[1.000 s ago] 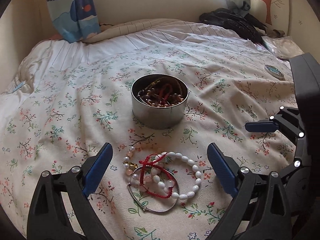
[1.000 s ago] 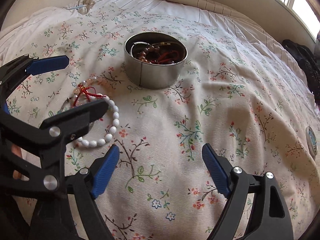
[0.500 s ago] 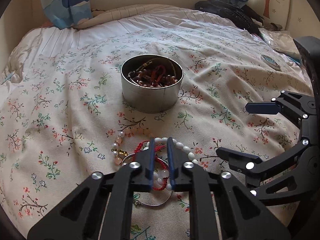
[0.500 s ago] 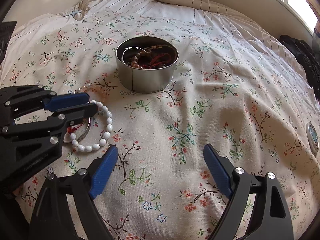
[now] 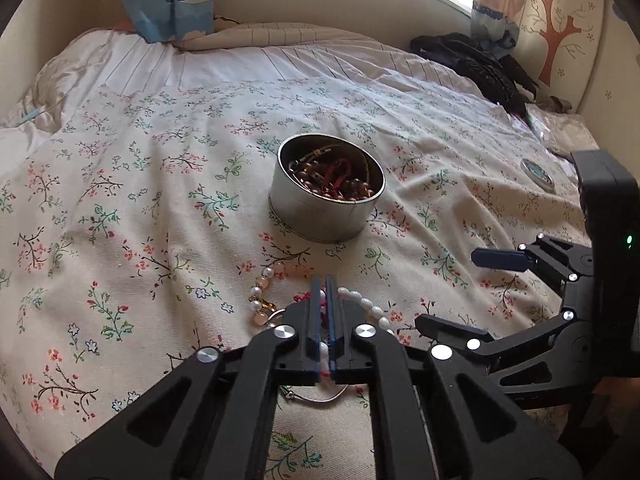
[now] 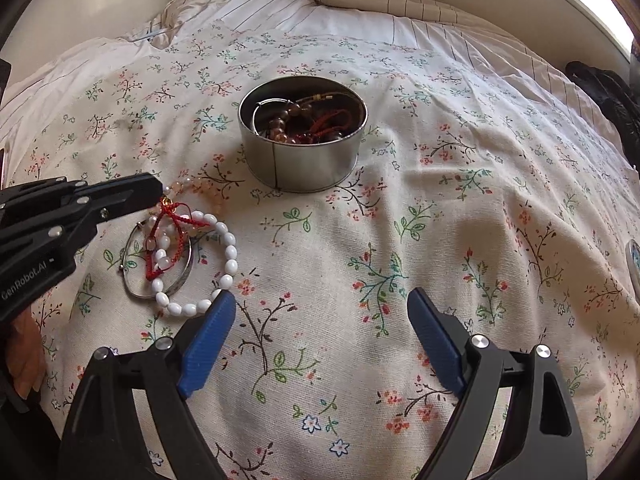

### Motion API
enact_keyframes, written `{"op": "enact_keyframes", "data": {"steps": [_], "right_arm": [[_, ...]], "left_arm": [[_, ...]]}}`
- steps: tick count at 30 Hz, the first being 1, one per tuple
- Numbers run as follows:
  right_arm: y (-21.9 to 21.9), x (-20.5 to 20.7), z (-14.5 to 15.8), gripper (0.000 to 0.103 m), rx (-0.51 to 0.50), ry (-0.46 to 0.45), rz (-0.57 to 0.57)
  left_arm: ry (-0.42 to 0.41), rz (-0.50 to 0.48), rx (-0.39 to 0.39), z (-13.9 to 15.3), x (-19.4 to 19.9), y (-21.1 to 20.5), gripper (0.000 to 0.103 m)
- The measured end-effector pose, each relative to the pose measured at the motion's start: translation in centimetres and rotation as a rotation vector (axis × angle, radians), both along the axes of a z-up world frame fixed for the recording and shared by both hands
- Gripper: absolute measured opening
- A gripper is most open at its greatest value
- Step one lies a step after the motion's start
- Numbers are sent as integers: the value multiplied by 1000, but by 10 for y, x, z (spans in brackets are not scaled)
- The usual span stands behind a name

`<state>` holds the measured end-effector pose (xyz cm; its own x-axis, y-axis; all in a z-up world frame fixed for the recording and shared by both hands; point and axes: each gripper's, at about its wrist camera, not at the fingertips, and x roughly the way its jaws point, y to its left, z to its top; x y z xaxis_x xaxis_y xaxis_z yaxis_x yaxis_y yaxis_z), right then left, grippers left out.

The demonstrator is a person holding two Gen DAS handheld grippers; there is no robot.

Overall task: Organize jewelry
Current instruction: 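Lift the red-cord bracelet with the left gripper while the right gripper grasps the white bead bracelet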

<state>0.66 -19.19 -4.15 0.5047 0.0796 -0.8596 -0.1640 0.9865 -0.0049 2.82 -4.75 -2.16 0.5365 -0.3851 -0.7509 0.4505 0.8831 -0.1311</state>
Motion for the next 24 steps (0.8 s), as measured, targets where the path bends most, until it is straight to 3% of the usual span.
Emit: {"op": "enact_keyframes", "data": {"steps": [2, 4, 6, 7, 8, 11, 18, 20, 24], "right_arm": [[1, 0, 0, 84, -1, 0, 1], [2, 1, -1, 84, -12, 2, 3], [3, 1, -2, 84, -14, 6, 9], [4, 1, -2, 84, -10, 6, 10], [4, 1, -2, 84, -13, 4, 11], [4, 2, -4, 84, -18, 9, 5], [16, 8, 4, 84, 67, -46, 22], [29, 13, 0, 84, 6, -53, 29], [43, 17, -18, 84, -234, -41, 41]], "left_arm": [[-37, 7, 61, -2, -3, -7, 61], [-57, 0, 92, -4, -5, -12, 62], [-17, -3, 82, -10, 0, -10, 52], [5, -6, 95, -14, 2, -11, 25], [29, -13, 106, -18, 5, -12, 7], [-4, -16, 91, -12, -1, -11, 4], [-49, 100, -136, 16, 3, 28, 4], [-49, 104, -146, 17, 4, 29, 4], [-56, 100, -123, 17, 4, 24, 4]]}}
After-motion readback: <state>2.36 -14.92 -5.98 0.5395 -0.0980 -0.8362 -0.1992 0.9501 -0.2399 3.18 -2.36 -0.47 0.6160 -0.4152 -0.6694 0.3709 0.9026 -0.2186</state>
